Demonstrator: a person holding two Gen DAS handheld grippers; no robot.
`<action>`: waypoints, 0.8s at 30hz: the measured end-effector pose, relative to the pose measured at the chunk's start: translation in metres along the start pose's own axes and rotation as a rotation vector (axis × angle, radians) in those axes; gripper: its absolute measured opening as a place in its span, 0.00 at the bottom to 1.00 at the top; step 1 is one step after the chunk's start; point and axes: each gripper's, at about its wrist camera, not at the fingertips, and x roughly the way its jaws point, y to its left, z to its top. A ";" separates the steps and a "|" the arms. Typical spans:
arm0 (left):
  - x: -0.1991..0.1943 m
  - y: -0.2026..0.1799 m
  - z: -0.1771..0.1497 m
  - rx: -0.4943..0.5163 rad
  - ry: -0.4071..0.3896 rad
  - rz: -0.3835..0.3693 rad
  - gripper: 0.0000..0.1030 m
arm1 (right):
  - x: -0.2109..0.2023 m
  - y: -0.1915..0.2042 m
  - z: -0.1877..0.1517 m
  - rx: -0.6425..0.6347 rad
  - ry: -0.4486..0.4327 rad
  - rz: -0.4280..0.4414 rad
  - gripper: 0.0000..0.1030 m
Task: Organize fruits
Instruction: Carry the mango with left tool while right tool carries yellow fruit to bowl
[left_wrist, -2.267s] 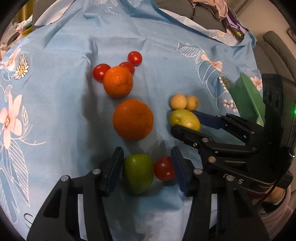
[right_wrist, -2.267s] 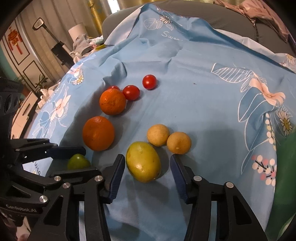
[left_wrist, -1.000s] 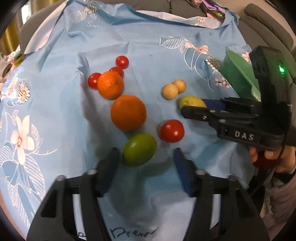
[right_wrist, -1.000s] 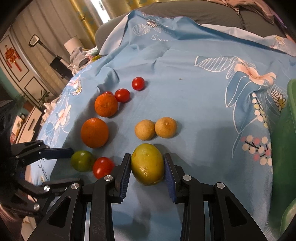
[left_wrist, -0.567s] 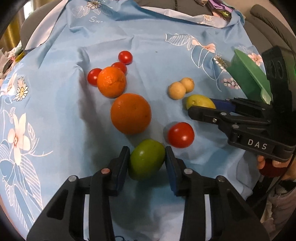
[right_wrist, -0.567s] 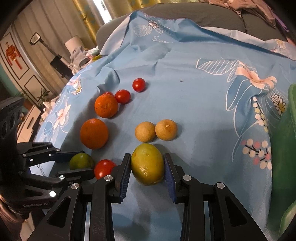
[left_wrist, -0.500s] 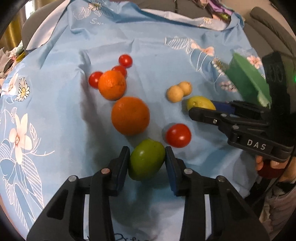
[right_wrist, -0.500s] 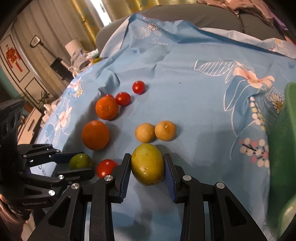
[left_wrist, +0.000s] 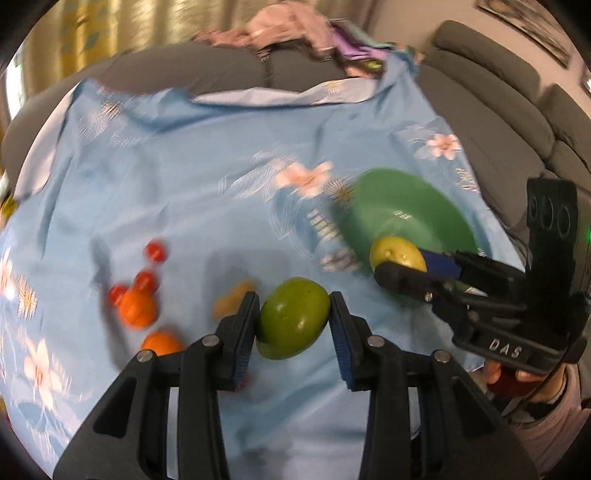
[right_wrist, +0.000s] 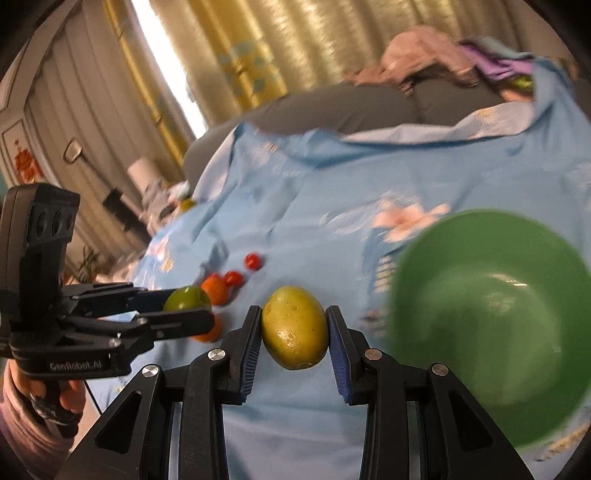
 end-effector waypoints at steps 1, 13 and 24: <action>0.001 -0.010 0.006 0.019 -0.005 -0.008 0.37 | -0.007 -0.006 0.001 0.010 -0.014 -0.012 0.36; 0.065 -0.111 0.057 0.196 0.054 -0.116 0.37 | -0.064 -0.085 -0.014 0.143 -0.096 -0.213 0.36; 0.104 -0.140 0.059 0.259 0.137 -0.087 0.37 | -0.068 -0.112 -0.028 0.171 -0.079 -0.277 0.36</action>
